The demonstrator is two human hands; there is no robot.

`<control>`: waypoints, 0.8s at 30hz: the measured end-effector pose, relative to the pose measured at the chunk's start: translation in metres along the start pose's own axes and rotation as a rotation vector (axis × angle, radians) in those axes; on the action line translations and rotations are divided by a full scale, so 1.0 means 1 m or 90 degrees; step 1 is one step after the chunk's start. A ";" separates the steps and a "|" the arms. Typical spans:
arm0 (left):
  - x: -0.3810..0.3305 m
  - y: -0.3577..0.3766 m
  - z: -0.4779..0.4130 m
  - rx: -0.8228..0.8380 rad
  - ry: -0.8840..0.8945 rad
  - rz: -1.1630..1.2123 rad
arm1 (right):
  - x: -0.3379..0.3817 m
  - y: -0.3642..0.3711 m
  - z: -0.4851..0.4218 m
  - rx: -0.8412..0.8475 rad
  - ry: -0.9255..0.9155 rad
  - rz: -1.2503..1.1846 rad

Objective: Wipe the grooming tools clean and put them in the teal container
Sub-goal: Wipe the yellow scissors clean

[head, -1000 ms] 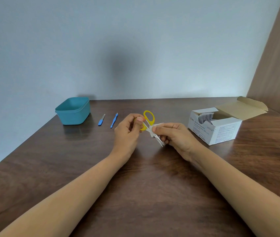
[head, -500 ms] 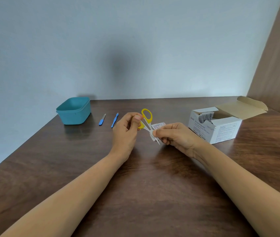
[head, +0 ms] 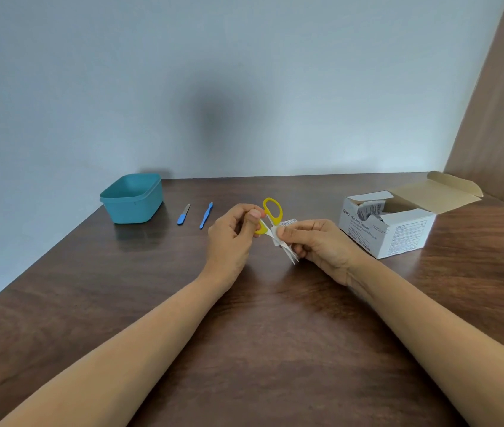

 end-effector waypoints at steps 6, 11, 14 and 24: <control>0.003 -0.004 -0.002 -0.039 -0.044 0.034 | 0.004 0.000 0.002 0.027 0.039 0.056; 0.008 -0.006 -0.005 -0.071 -0.099 0.071 | 0.006 0.003 0.004 0.062 0.030 0.109; 0.008 -0.005 -0.004 -0.069 -0.096 0.073 | 0.005 0.003 0.004 0.065 0.024 0.107; 0.005 -0.004 -0.004 -0.037 -0.084 0.070 | -0.001 0.000 0.000 0.012 -0.007 0.025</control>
Point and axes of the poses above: each hand's wrist, its own z-axis away from the middle knuckle, its own y-axis out of the palm, x = y × z, the point moved 3 cm from there along -z, towards the middle knuckle, and after that the axes turned 13 degrees about -z, right-handed, at the moved point
